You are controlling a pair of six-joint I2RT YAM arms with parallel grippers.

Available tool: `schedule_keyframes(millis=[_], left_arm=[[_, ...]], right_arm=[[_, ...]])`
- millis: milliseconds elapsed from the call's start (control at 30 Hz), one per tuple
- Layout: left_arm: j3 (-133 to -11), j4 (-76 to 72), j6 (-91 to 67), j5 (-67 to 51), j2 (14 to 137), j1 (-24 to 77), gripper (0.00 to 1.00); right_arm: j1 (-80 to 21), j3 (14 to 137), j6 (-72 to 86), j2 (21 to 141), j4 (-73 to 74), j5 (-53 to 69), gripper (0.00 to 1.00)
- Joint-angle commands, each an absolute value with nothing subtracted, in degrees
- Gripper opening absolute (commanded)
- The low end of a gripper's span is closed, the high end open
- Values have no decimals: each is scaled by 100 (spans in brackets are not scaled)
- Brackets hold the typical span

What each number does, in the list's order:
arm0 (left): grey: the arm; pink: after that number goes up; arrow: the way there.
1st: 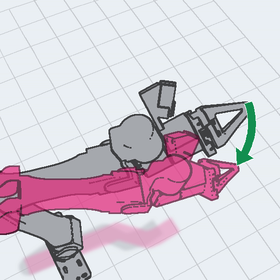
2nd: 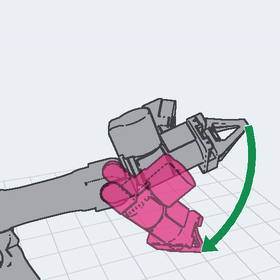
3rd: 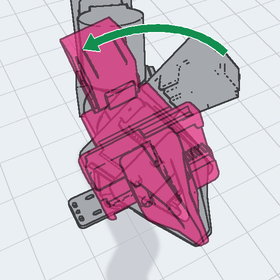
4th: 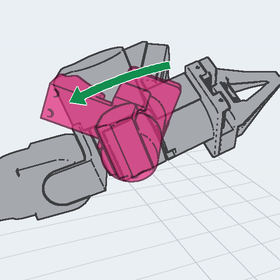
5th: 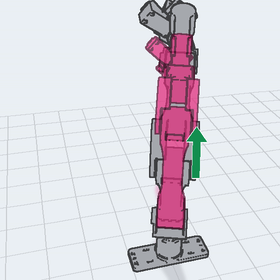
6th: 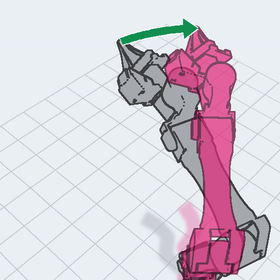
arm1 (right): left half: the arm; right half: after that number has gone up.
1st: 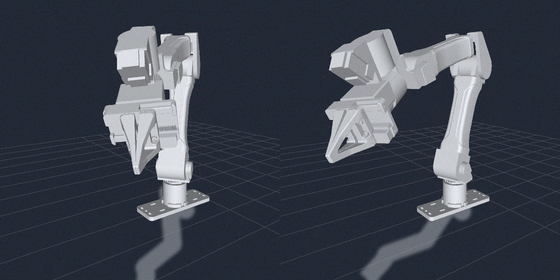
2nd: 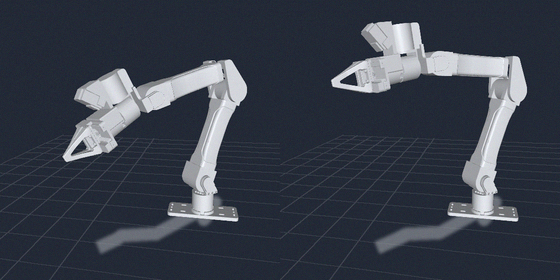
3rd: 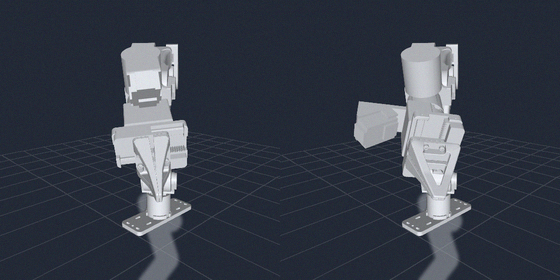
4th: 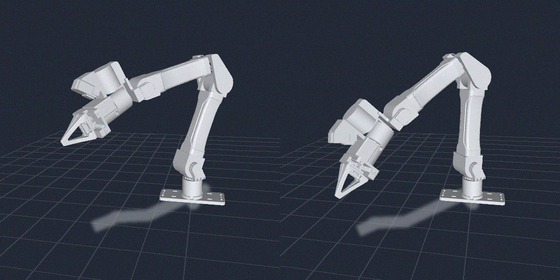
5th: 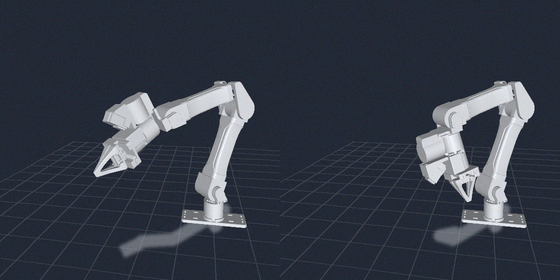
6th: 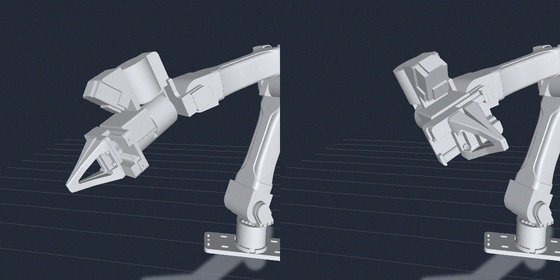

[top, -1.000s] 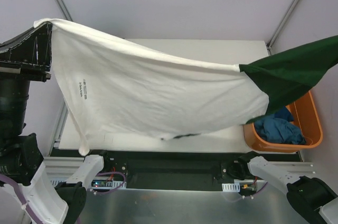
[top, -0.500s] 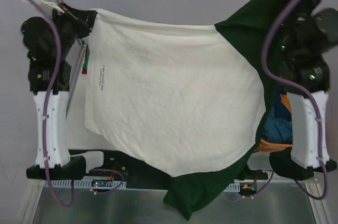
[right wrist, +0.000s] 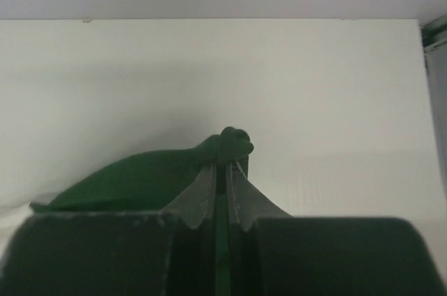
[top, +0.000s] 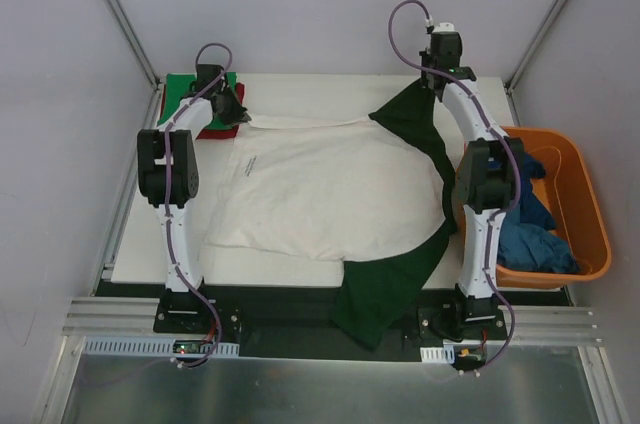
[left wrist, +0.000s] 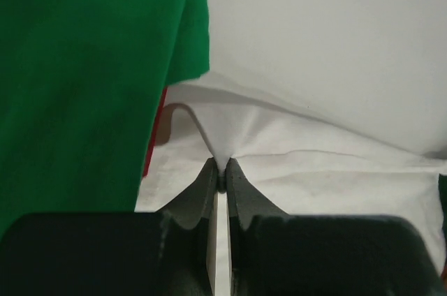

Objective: Fold and stack the t-shirts
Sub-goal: Flatten out the tshirt, then fold the flattened tshirt in 1/3 of the way

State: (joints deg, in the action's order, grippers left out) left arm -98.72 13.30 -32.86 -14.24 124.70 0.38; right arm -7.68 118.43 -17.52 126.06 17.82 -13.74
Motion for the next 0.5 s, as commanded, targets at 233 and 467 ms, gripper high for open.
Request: schedule_keyframes(millis=[233, 467], left_arm=[[-11162, 940, -3366, -1389, 13192, 176, 0], [-10672, 932, -3261, -1336, 12588, 228, 0]], right_arm=[[-694, 12648, -1354, 13210, 1714, -1090, 1], [-703, 11394, -985, 12104, 1880, -888, 1]])
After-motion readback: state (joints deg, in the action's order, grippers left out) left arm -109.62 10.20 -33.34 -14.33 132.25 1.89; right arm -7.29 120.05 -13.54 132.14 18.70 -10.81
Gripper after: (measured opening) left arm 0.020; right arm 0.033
